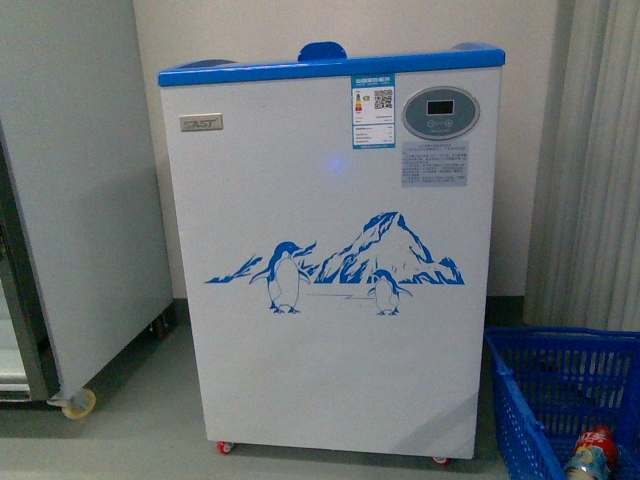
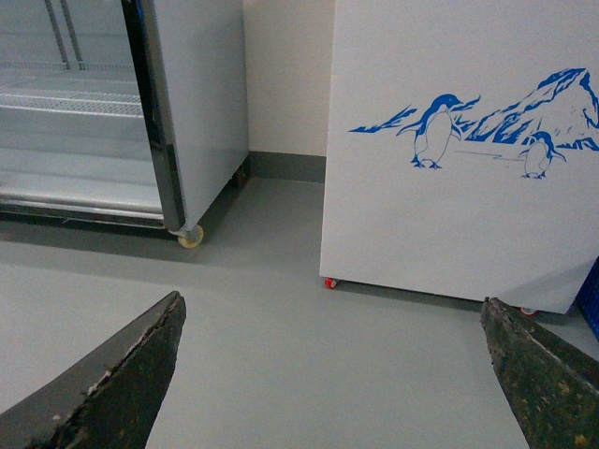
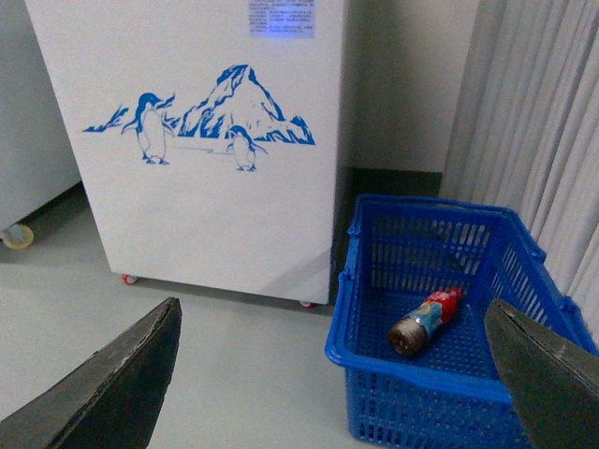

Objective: Put drink in fridge

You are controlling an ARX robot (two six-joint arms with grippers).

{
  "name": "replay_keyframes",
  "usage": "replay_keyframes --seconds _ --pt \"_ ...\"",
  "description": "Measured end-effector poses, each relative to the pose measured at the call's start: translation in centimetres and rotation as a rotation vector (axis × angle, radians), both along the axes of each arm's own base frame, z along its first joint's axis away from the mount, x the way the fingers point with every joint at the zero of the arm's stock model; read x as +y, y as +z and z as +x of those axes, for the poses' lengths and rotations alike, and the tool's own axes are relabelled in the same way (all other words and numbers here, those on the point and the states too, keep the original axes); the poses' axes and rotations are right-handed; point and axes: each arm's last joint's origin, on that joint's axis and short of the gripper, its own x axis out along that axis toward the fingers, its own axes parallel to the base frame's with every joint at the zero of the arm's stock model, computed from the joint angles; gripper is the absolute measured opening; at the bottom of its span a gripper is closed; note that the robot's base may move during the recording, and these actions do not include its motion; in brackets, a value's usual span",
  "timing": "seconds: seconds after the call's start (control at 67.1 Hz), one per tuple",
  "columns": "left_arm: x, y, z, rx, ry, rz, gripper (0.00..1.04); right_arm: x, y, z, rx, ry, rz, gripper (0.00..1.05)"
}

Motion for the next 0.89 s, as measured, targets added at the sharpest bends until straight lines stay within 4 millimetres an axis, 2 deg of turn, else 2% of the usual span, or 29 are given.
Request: replay_keyframes --seconds 0.895 --pt "0.00 0.00 0.00 0.000 0.000 0.000 0.97 0.00 0.00 0.00 0.000 0.000 0.000 0.97"
